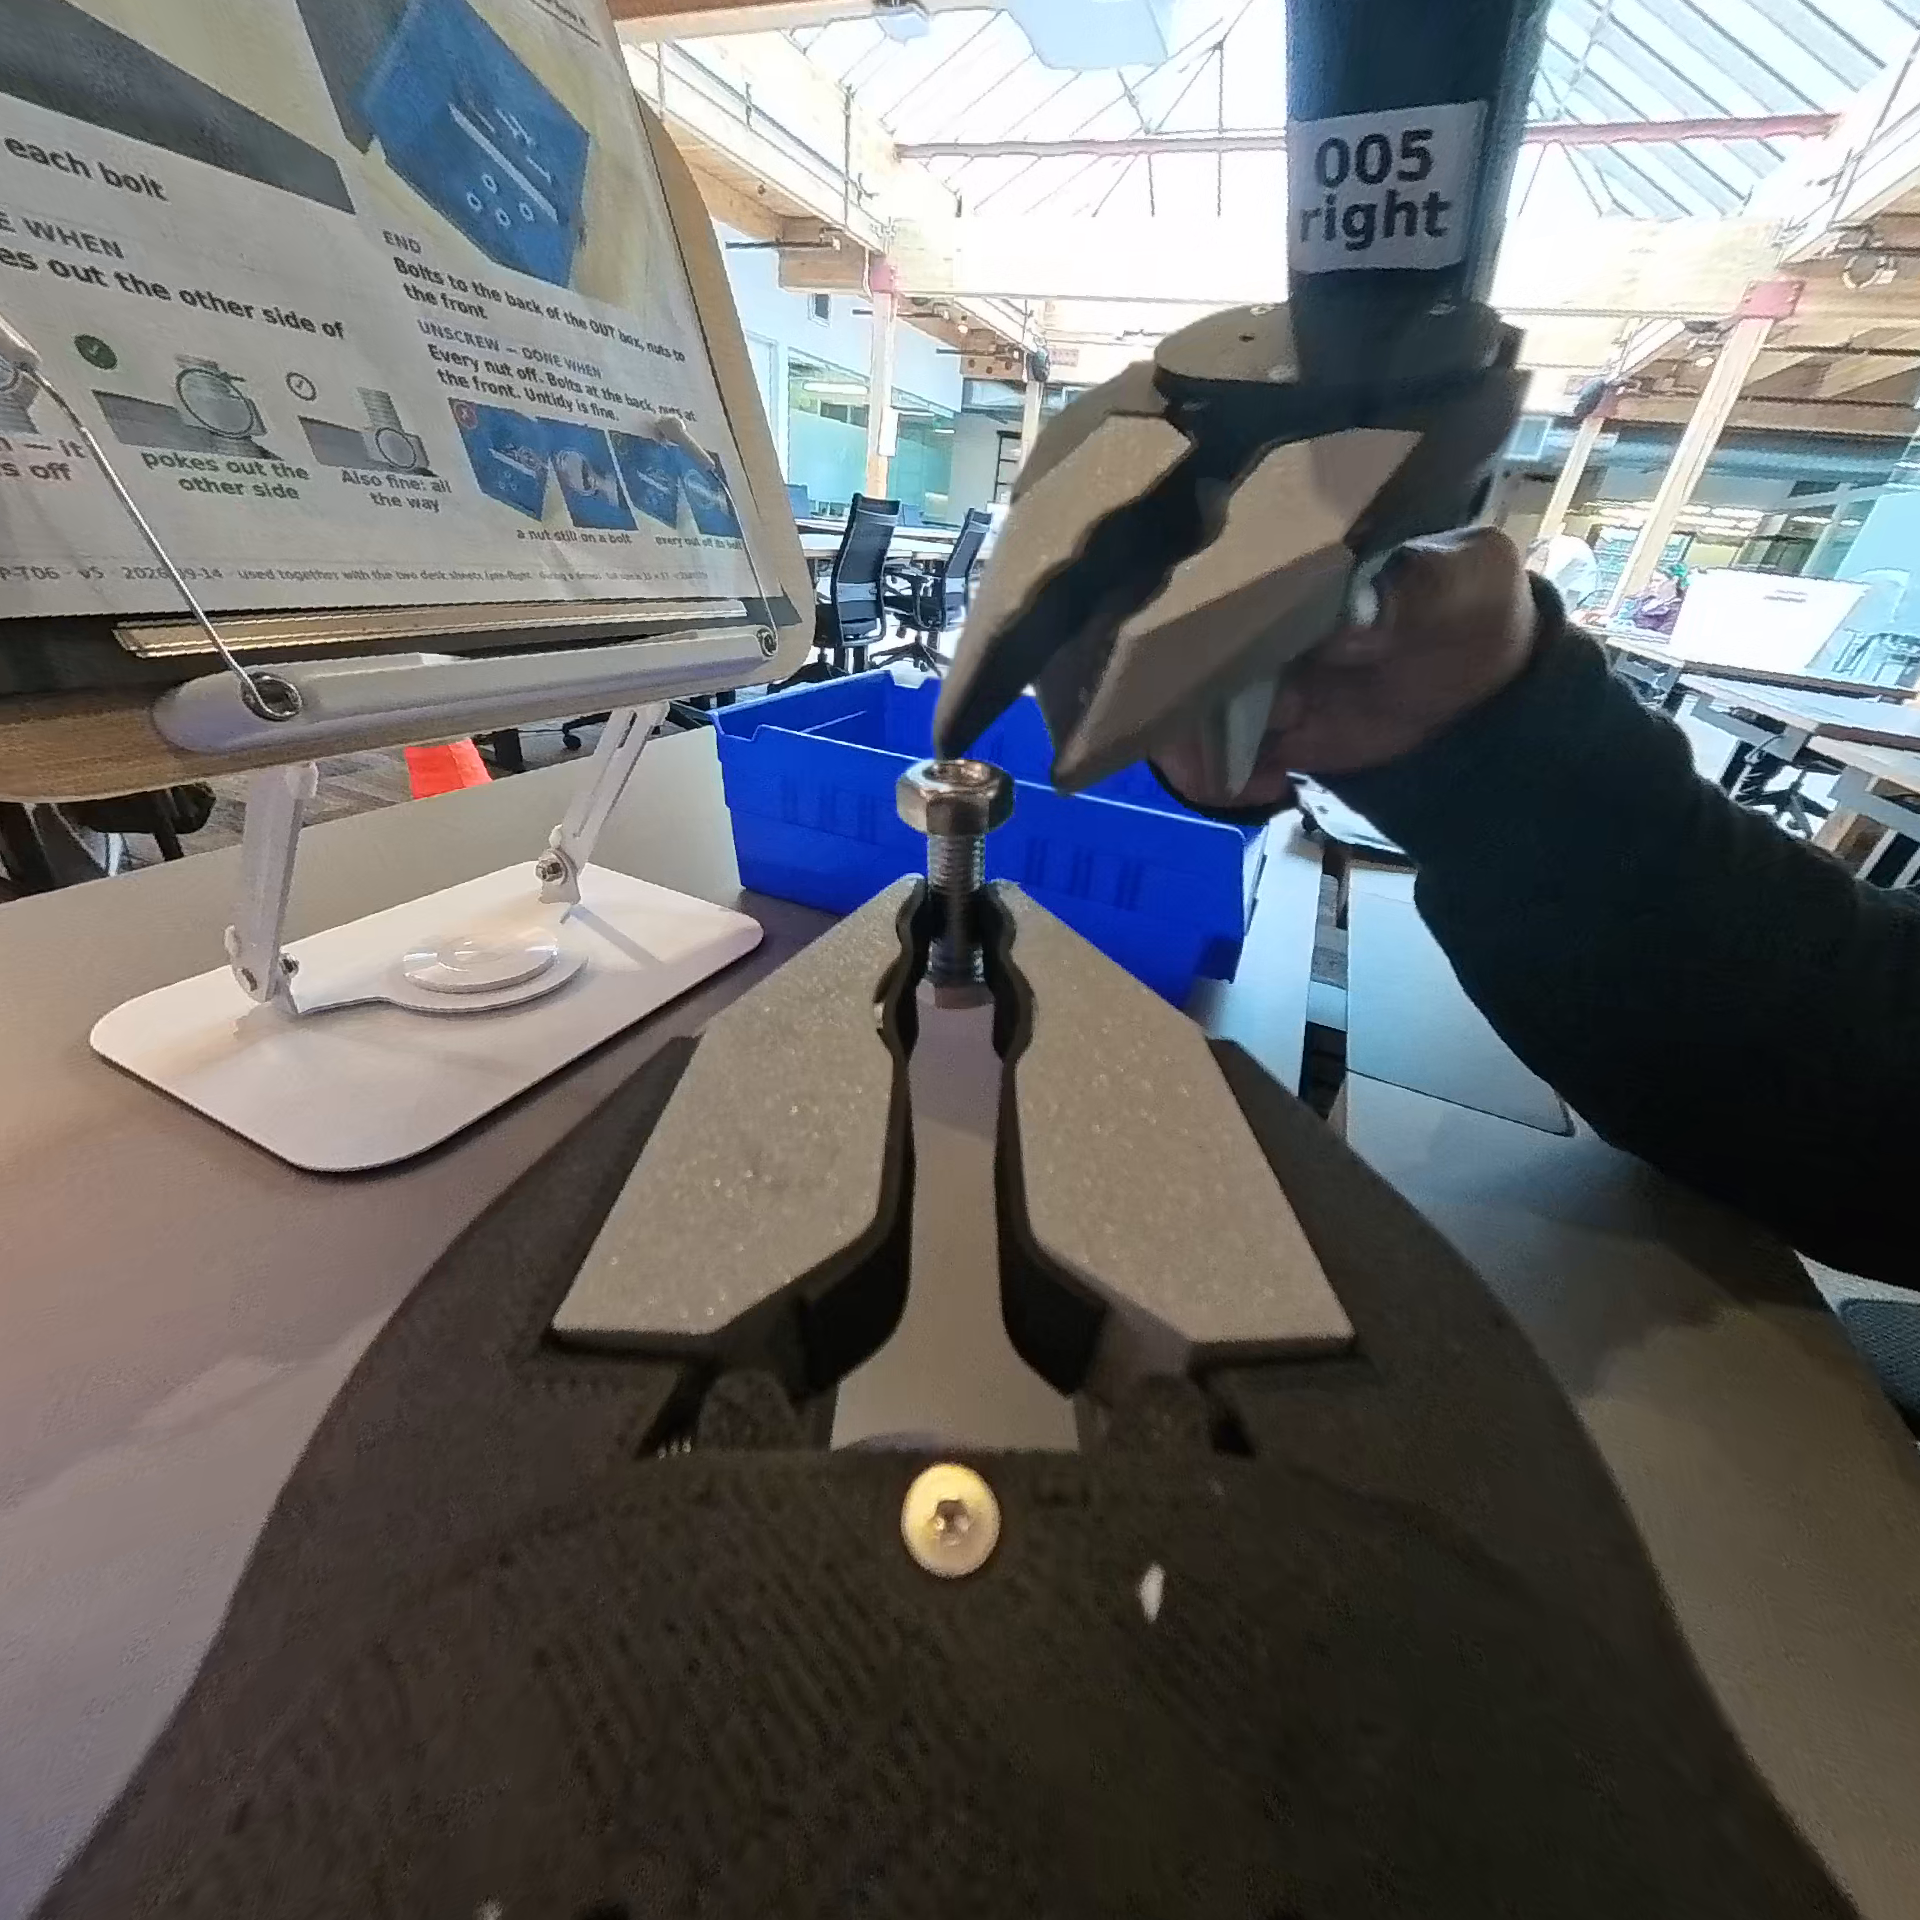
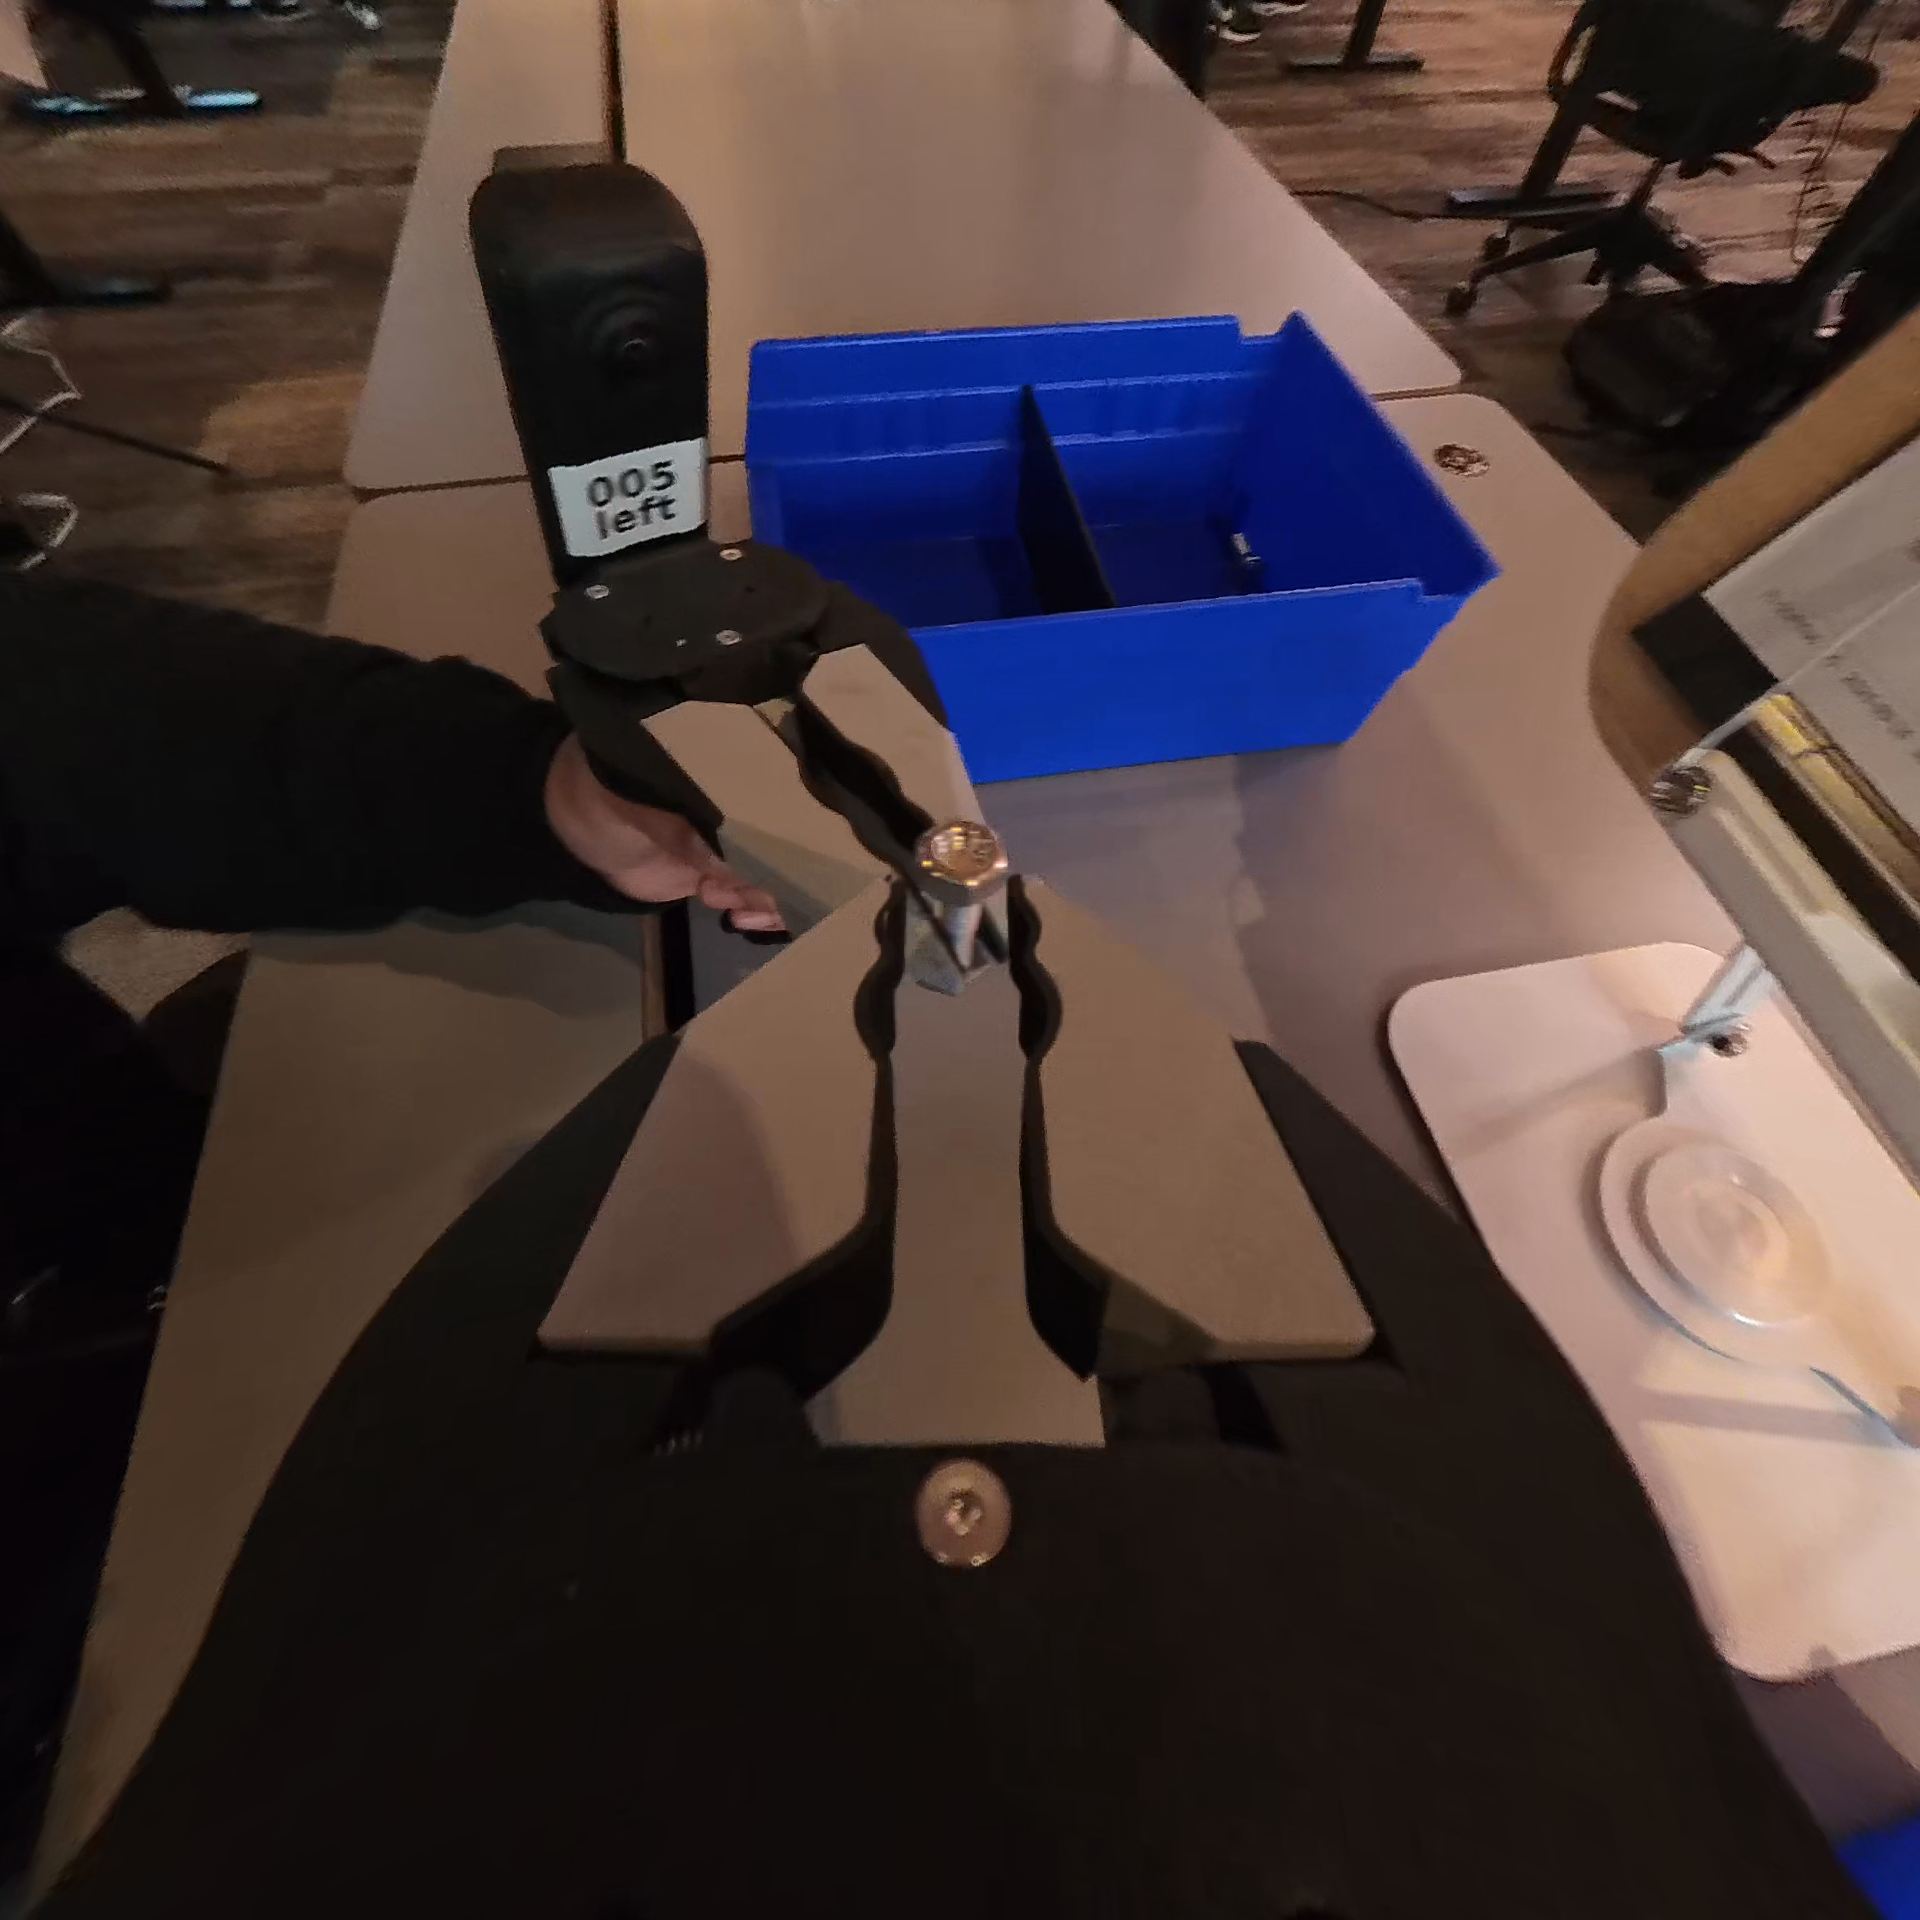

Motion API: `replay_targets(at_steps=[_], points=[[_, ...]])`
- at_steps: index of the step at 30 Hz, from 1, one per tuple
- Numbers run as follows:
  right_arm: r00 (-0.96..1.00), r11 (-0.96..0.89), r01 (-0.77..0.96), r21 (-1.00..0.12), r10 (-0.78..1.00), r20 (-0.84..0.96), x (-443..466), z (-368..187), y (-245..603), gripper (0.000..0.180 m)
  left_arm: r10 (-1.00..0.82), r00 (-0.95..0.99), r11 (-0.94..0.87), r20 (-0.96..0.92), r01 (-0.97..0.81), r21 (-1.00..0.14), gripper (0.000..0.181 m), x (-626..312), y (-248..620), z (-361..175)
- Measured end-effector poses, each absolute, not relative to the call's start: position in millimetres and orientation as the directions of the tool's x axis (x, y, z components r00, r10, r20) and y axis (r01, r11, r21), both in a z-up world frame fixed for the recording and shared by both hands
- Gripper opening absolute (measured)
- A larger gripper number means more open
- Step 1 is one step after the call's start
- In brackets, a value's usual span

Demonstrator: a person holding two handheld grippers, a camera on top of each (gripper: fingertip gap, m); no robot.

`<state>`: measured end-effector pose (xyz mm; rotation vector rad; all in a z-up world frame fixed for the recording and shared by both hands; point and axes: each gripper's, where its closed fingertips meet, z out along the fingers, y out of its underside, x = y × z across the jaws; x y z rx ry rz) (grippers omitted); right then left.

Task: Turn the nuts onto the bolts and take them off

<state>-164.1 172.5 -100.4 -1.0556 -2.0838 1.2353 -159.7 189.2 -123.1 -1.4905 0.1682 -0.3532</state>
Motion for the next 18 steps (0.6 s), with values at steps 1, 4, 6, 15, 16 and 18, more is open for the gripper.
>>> replay_targets(at_steps=[1,4,6,15,16,18], points=[[-0.602,0.3,0.366,-0.881,0.798,0.022,-161.4,-101.6,167.0,0.017,-0.329,0.938,0.041,0.106,0.126,-0.991,0.006,-160.1,189.3,-123.2],[-0.678,0.306,0.346,-0.887,0.735,-0.011,-149.1,-97.8,151.1,0.004,-0.326,0.938,0.045,0.116,0.138,-0.989,0.006,-162.6,188.8,-122.4],[-0.687,0.273,0.363,-0.891,0.724,-0.058,-146.0,-94.4,148.0,0.005,-0.326,0.939,0.045,0.113,0.135,-0.99,0.006,-161.8,188.9,-122.5],[-0.568,0.243,0.406,-0.881,0.822,-0.036,-164.0,-103.5,174.6,0.019,-0.325,0.939,0.042,0.108,0.129,-0.991,0.006,-160.9,189.0,-123.3],[-0.583,0.257,0.409,-0.876,0.812,-0.035,-162.9,-105.8,170.5,0.019,-0.324,0.94,0.041,0.108,0.128,-0.991,0.006,-161.1,189.2,-123.4],[-0.619,0.297,0.401,-0.866,0.785,-0.018,-158.2,-108.2,162.5,0.02,-0.318,0.942,0.045,0.111,0.132,-0.99,0.006,-162.9,188.7,-122.9]])
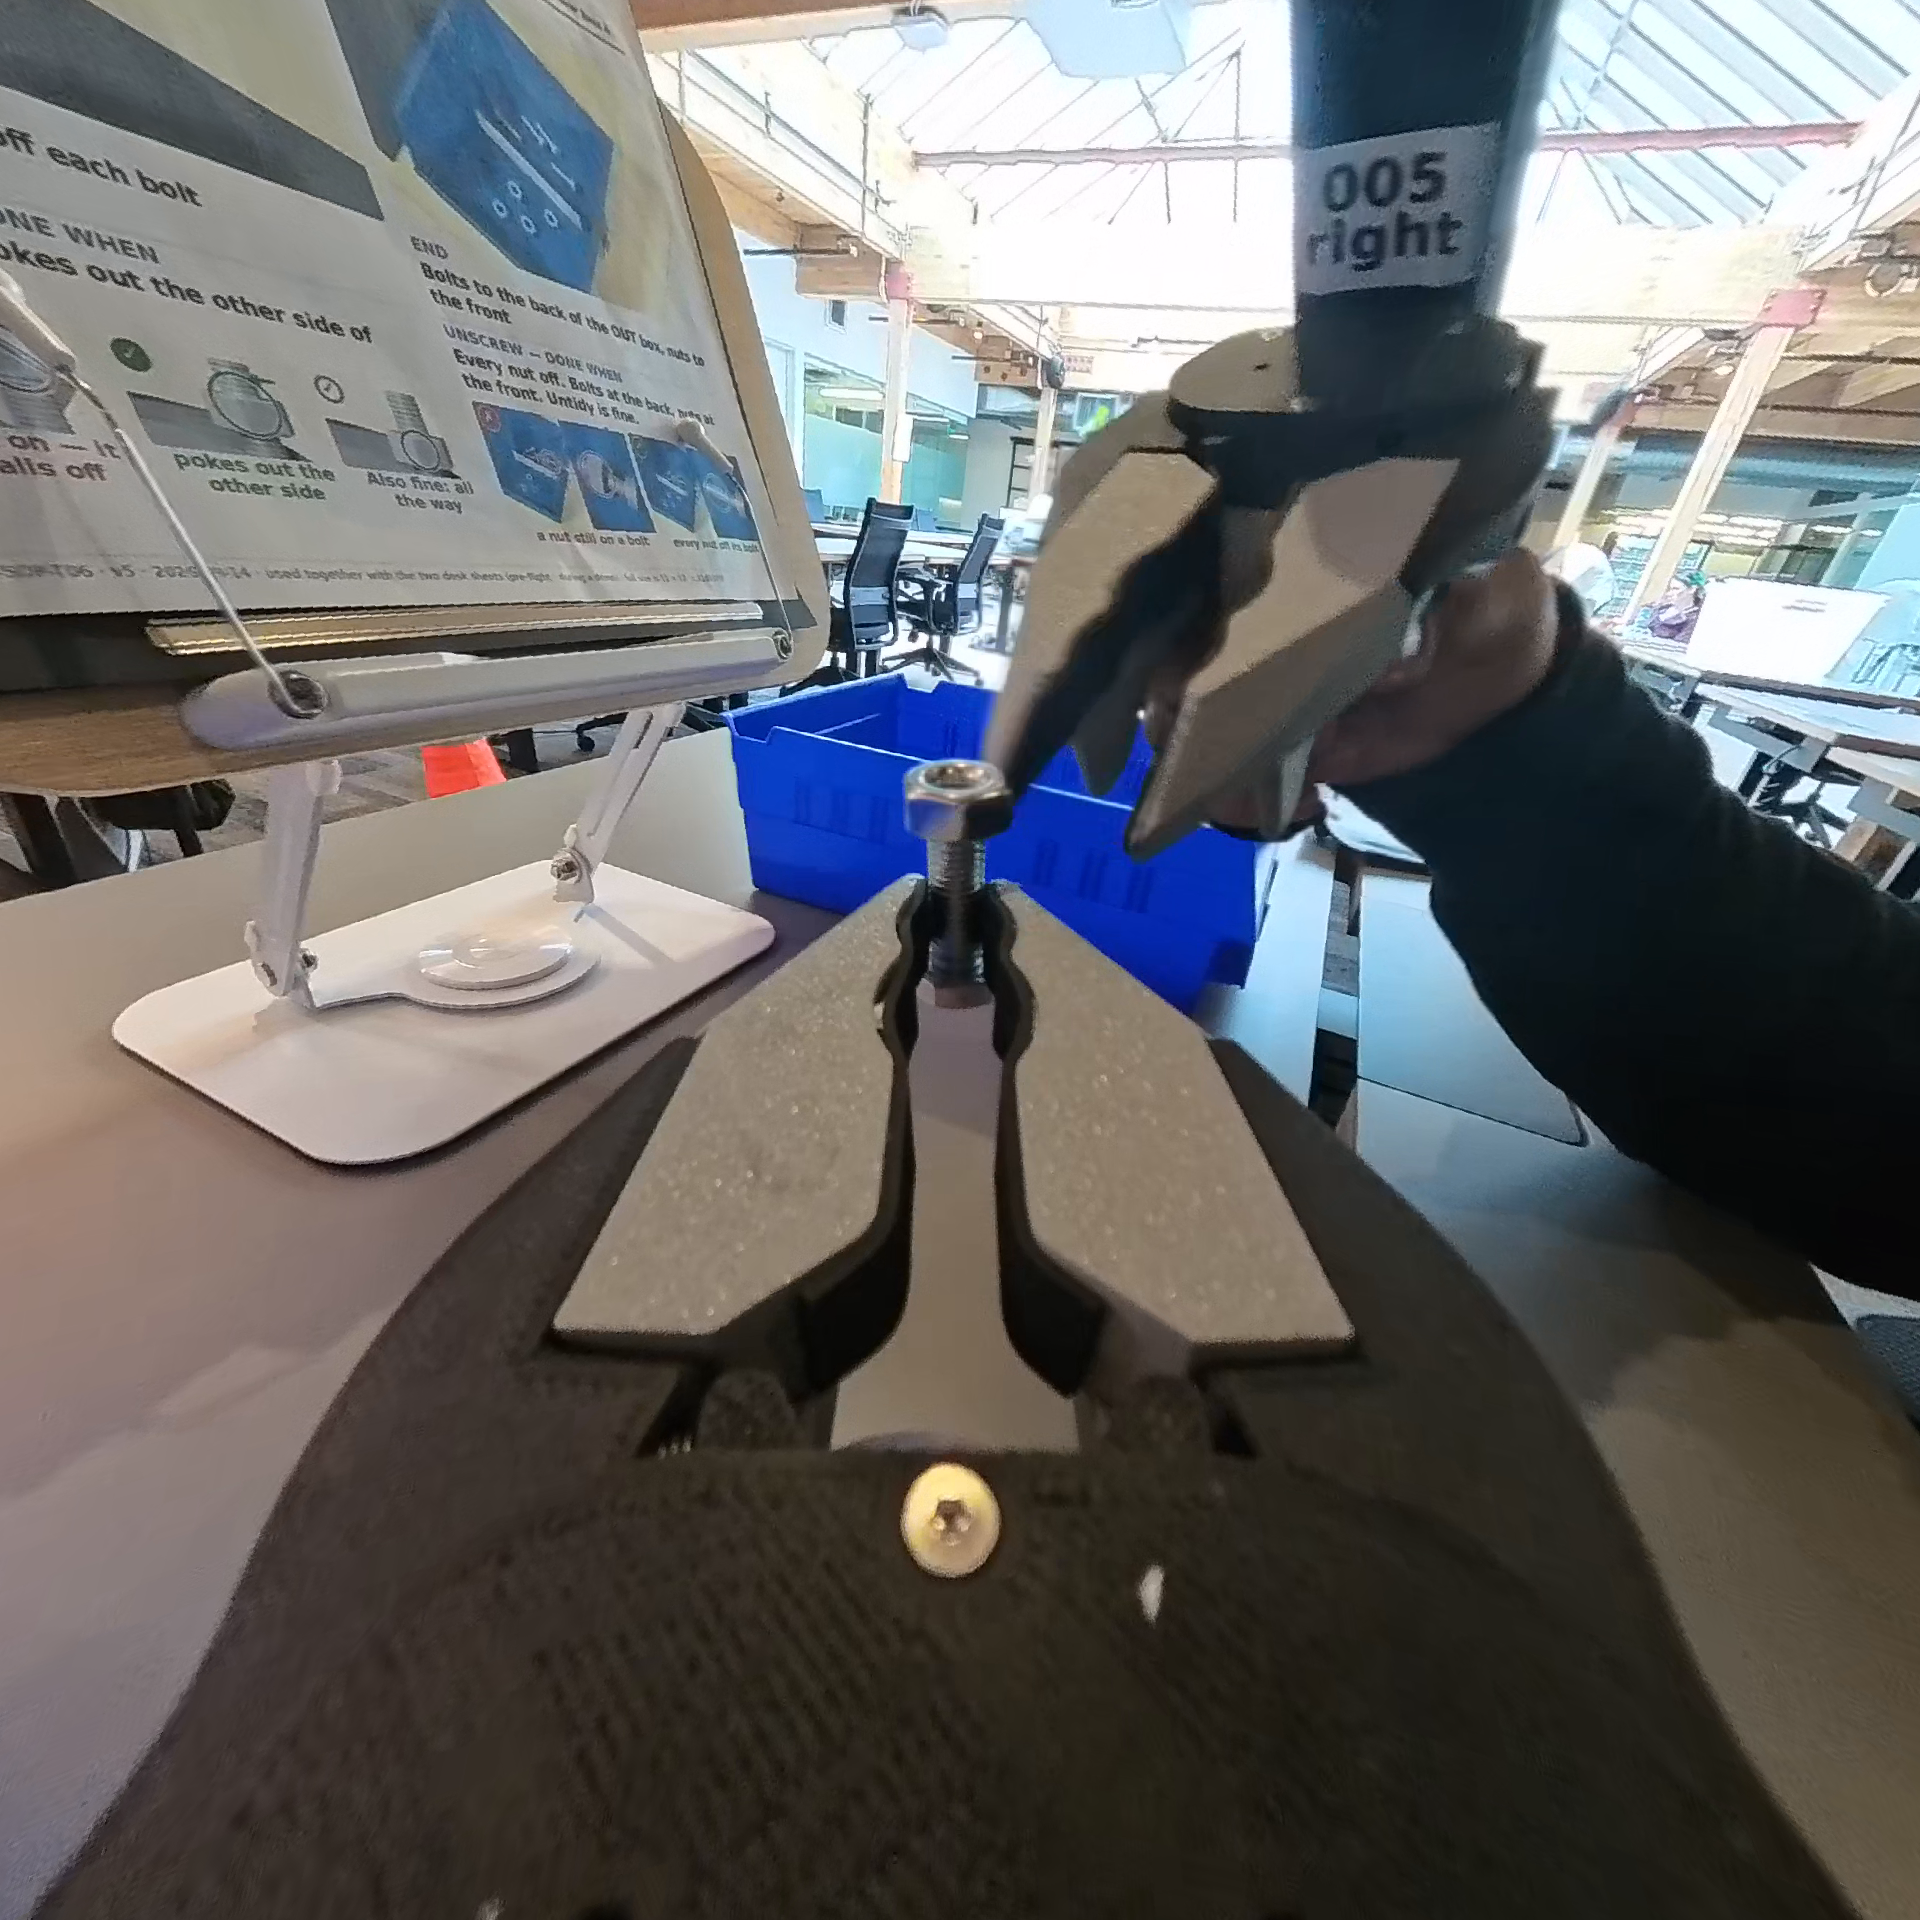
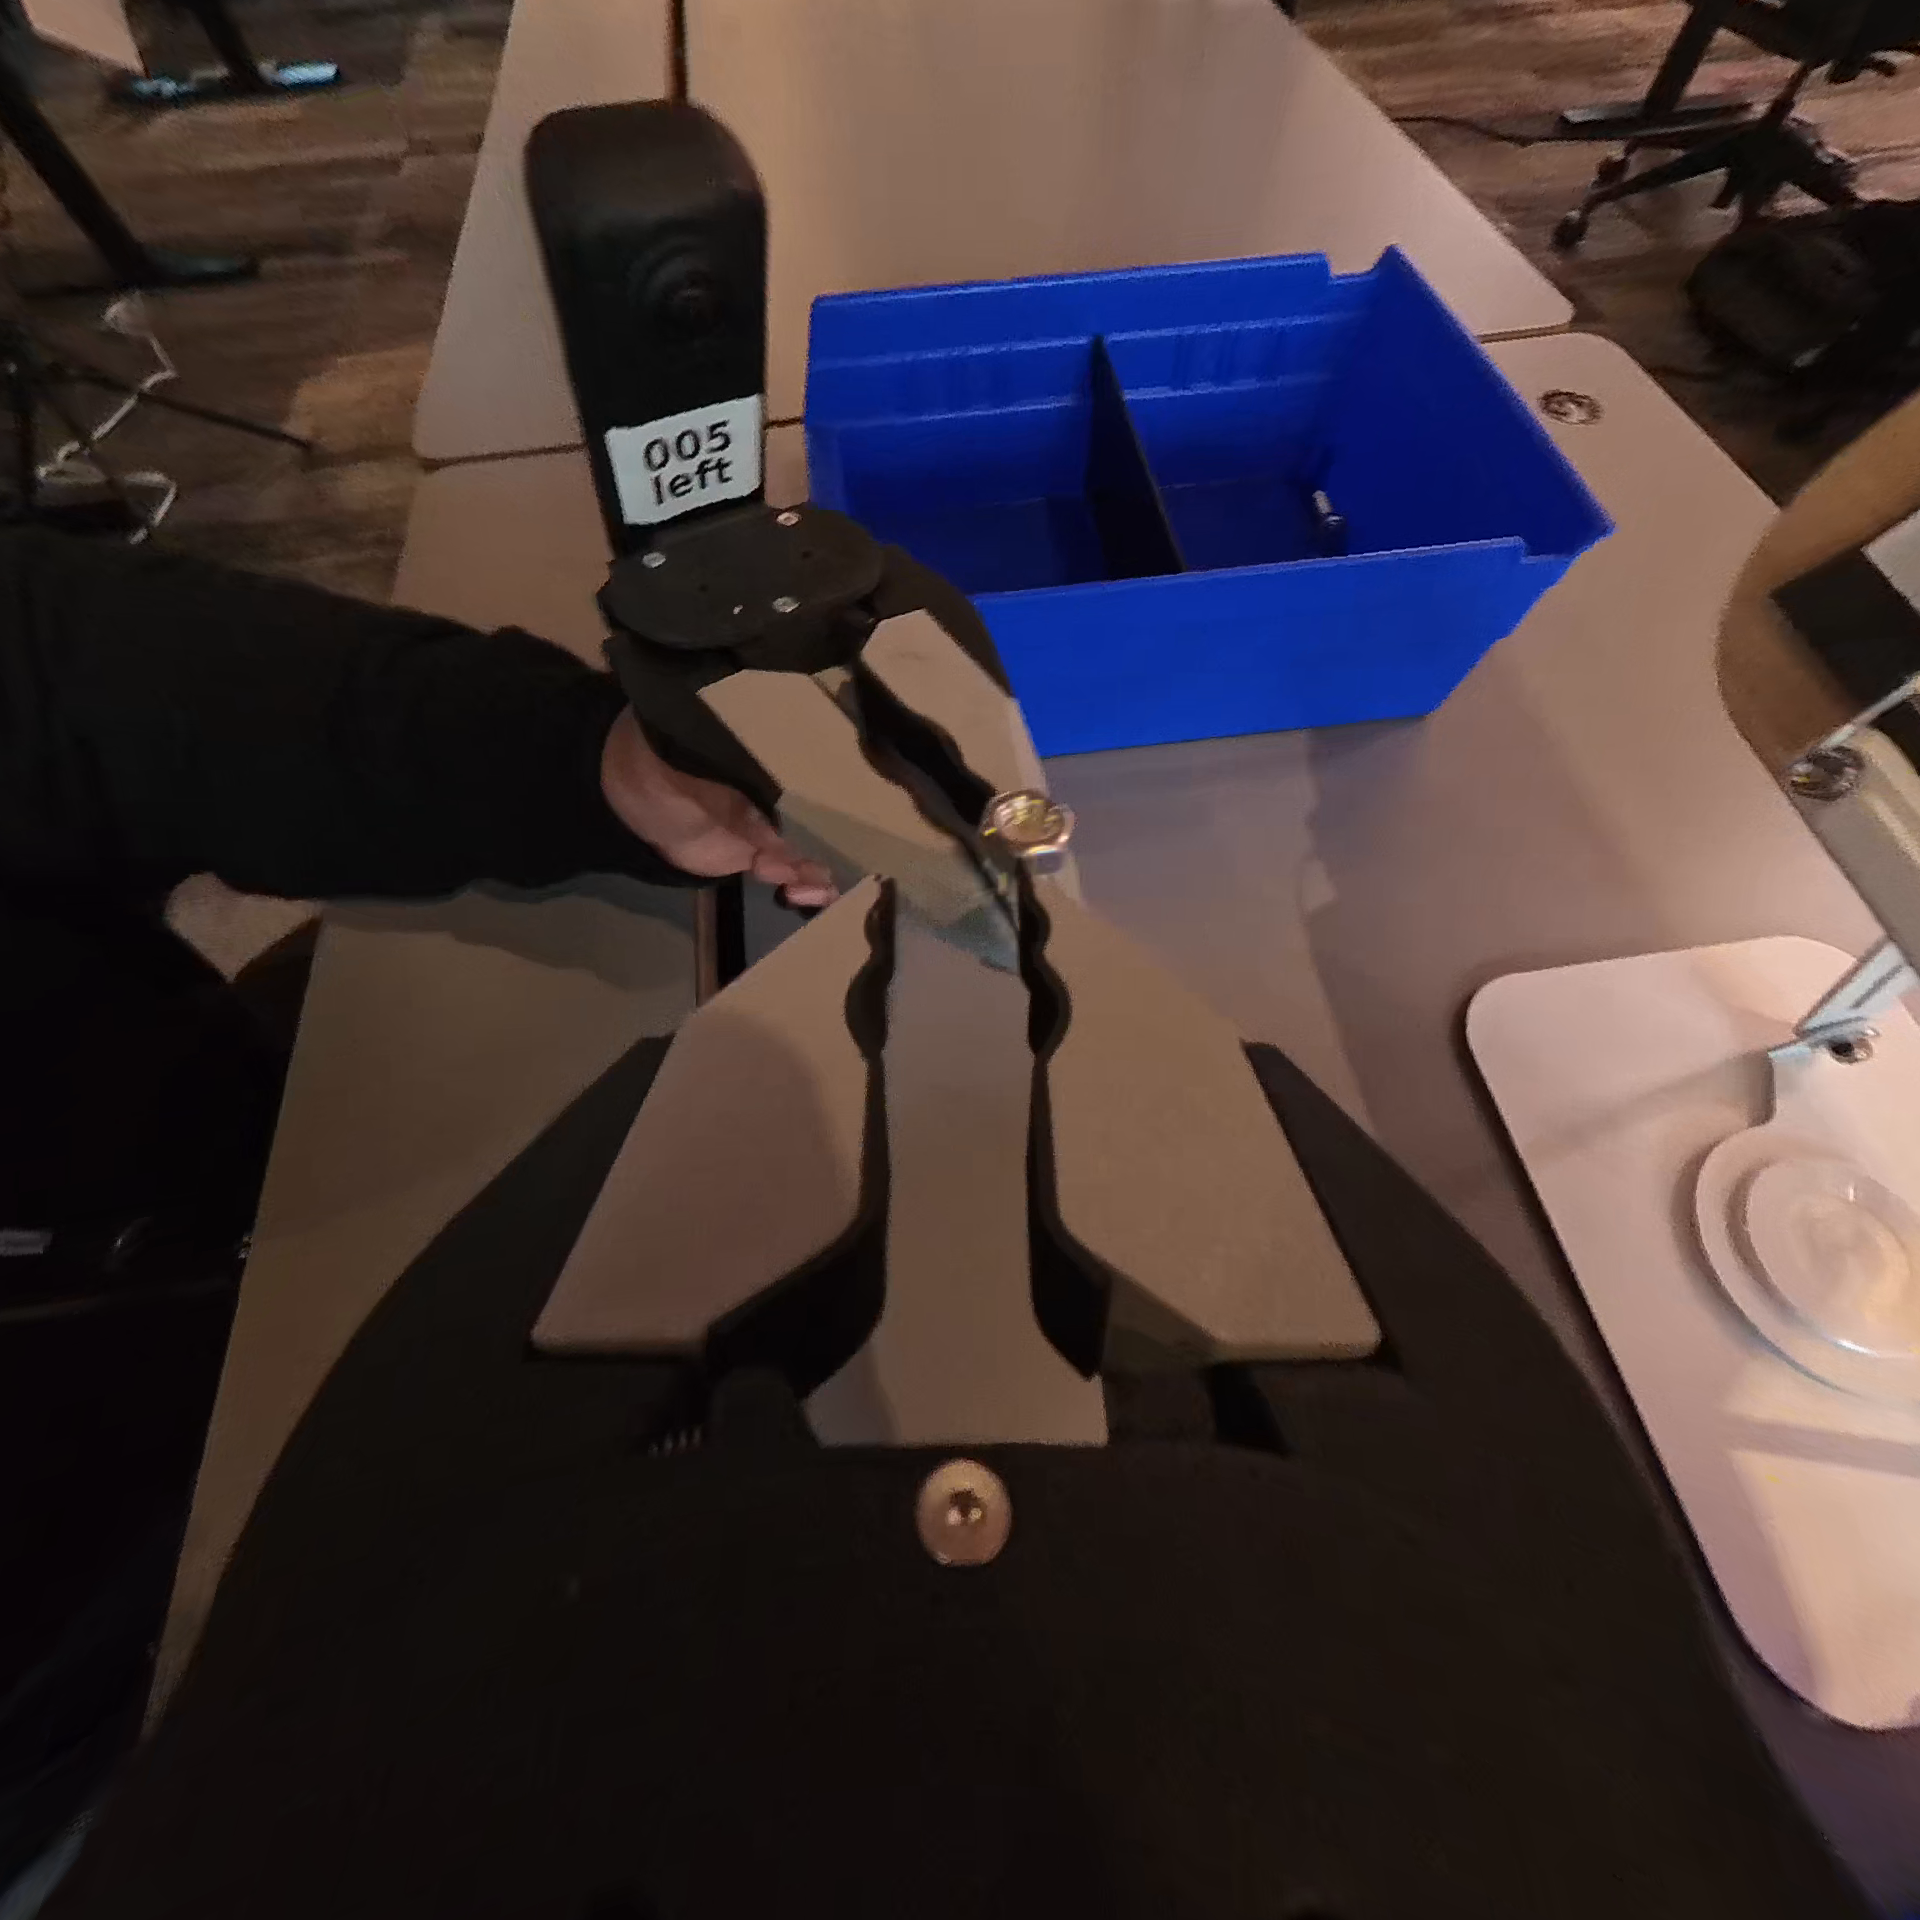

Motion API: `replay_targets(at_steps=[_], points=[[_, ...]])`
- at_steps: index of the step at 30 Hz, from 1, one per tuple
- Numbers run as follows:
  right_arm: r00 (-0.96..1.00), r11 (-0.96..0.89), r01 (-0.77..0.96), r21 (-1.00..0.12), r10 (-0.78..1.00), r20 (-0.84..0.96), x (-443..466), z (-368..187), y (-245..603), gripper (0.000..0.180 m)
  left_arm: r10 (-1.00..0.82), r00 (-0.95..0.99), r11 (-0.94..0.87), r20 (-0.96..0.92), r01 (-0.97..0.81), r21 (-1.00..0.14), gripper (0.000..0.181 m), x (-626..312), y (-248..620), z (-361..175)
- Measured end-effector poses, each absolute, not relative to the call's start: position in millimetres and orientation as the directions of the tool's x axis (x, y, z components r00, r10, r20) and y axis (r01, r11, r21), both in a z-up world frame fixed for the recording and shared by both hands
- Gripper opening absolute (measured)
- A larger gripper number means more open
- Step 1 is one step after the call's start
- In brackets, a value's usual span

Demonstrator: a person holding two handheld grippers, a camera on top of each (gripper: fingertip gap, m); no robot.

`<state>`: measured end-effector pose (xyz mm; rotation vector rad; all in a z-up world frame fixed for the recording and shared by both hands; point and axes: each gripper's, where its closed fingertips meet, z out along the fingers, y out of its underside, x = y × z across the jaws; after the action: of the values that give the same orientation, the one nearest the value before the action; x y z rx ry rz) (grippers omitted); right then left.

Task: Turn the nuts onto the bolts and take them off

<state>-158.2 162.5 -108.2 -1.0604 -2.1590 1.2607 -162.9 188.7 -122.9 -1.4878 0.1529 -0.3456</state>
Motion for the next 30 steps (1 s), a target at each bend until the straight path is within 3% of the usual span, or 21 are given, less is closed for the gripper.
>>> replay_targets(at_steps=[1,2,11,14,17,21,26,30], points=[[-0.657,0.316,0.392,-0.864,0.754,-0.023,-152.2,-107.9,155.6,0.005,-0.319,0.941,0.043,0.115,0.136,-0.99,0.006,-163.7,188.5,-122.6],[-0.682,0.316,0.378,-0.87,0.731,-0.031,-148.1,-104.8,149.2,0.003,-0.32,0.94,0.043,0.115,0.135,-0.99,0.006,-163.7,188.3,-122.4],[-0.53,0.238,0.391,-0.889,0.848,-0.006,-166.1,-97.5,183.8,0.018,-0.325,0.939,0.039,0.109,0.128,-0.991,0.007,-160.8,189.0,-123.7],[-0.567,0.251,0.394,-0.884,0.824,-0.019,-164.4,-101.3,174.5,0.021,-0.323,0.941,0.037,0.103,0.122,-0.992,0.007,-160.4,189.3,-124.2],[-0.672,0.286,0.395,-0.873,0.738,-0.062,-148.1,-103.0,151.2,0.002,-0.32,0.941,0.035,0.108,0.126,-0.991,0.006,-161.8,189.5,-124.5],[-0.642,0.261,0.374,-0.89,0.765,-0.045,-152.2,-95.0,157.5,0.015,-0.321,0.941,0.035,0.108,0.125,-0.991,0.006,-161.3,189.5,-124.3],[-0.527,0.216,0.396,-0.893,0.849,-0.028,-164.5,-95.0,185.5,0.018,-0.321,0.941,0.033,0.109,0.127,-0.991,0.006,-161.4,189.6,-124.4],[-0.558,0.225,0.413,-0.883,0.829,-0.049,-164.3,-102.2,175.8,0.022,-0.319,0.942,0.032,0.105,0.121,-0.992,0.006,-160.9,190.3,-125.2]])
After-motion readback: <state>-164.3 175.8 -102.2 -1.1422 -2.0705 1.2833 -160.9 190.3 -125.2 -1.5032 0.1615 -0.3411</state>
